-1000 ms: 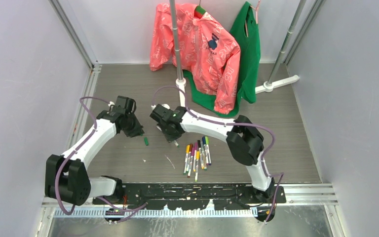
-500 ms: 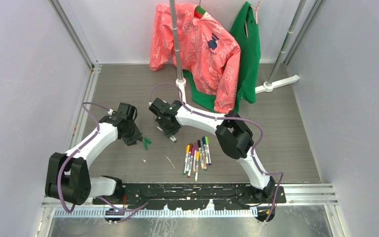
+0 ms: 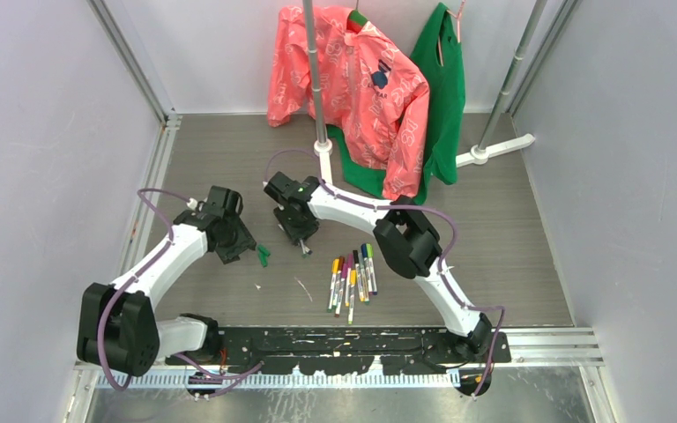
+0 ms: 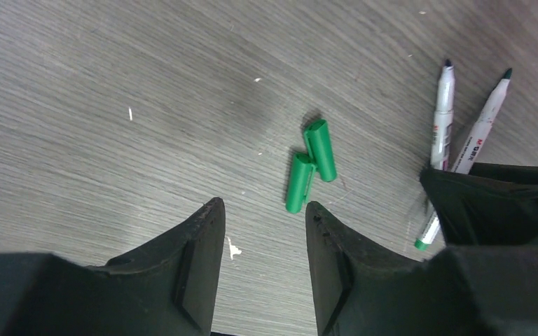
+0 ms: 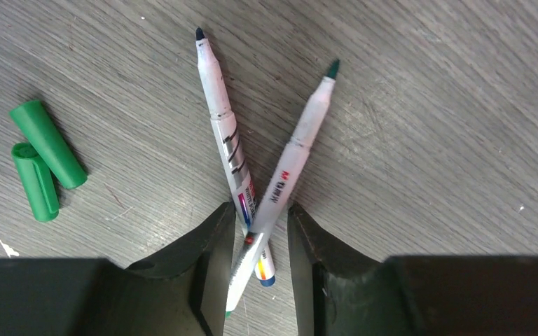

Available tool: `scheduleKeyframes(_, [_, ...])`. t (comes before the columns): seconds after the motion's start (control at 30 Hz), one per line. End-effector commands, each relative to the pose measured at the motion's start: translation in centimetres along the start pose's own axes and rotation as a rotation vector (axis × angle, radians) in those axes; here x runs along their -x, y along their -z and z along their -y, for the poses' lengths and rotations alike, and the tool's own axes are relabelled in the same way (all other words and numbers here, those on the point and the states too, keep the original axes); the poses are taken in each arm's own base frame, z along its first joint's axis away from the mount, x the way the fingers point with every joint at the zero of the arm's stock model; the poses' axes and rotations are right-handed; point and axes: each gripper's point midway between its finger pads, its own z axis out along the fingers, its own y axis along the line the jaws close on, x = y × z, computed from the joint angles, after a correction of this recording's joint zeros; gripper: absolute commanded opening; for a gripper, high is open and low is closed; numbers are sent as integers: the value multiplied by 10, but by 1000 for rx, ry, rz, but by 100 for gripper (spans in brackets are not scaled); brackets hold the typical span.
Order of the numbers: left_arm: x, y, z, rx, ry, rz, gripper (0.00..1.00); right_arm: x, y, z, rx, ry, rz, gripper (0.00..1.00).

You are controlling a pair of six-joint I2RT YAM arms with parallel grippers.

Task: Open the pen caps

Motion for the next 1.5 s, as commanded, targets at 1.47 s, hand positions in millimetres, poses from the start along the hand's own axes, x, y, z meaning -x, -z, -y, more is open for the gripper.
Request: scheduleKeyframes(1.47, [1,58,107,-298,-199,42,56,-122,121,97,-278,-495,201,49])
